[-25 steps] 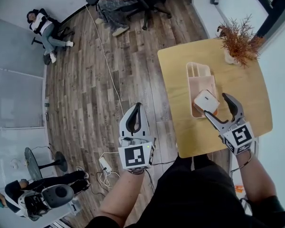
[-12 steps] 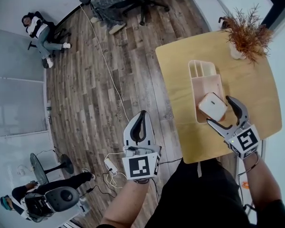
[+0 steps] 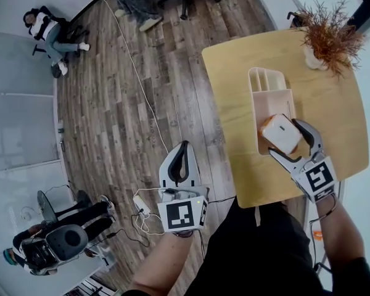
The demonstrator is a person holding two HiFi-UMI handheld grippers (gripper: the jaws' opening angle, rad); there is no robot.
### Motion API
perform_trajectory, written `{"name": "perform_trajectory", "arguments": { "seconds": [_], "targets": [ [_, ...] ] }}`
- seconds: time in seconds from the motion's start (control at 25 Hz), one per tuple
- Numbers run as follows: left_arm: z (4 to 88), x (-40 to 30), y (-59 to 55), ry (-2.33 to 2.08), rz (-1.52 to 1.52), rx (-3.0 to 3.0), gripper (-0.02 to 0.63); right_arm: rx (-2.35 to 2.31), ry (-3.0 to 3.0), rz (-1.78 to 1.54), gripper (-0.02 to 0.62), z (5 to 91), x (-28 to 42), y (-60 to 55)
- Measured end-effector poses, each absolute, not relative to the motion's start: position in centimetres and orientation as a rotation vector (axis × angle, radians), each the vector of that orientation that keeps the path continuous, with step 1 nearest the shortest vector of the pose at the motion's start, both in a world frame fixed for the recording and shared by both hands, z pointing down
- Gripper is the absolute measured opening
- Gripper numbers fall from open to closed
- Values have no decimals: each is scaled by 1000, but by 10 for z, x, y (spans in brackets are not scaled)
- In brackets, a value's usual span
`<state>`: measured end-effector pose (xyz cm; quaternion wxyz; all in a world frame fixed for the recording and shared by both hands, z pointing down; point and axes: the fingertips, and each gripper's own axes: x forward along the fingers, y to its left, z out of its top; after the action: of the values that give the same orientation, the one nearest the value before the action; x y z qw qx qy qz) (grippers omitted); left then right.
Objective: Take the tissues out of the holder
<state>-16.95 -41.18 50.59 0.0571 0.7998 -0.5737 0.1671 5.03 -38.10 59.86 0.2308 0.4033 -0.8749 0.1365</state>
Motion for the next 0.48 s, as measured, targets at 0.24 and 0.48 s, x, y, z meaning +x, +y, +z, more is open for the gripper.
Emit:
{"name": "perform_trajectory", "arguments": {
  "seconds": [0.24,0.48],
  "targets": [
    [501,-184,-407,-1789,501,2390,5,1158,-2394,438,328,611,53,-384],
    [484,-194,-406,-1838,479,2380,5,1158,-2377,414,291,606,49,-384]
  ]
}}
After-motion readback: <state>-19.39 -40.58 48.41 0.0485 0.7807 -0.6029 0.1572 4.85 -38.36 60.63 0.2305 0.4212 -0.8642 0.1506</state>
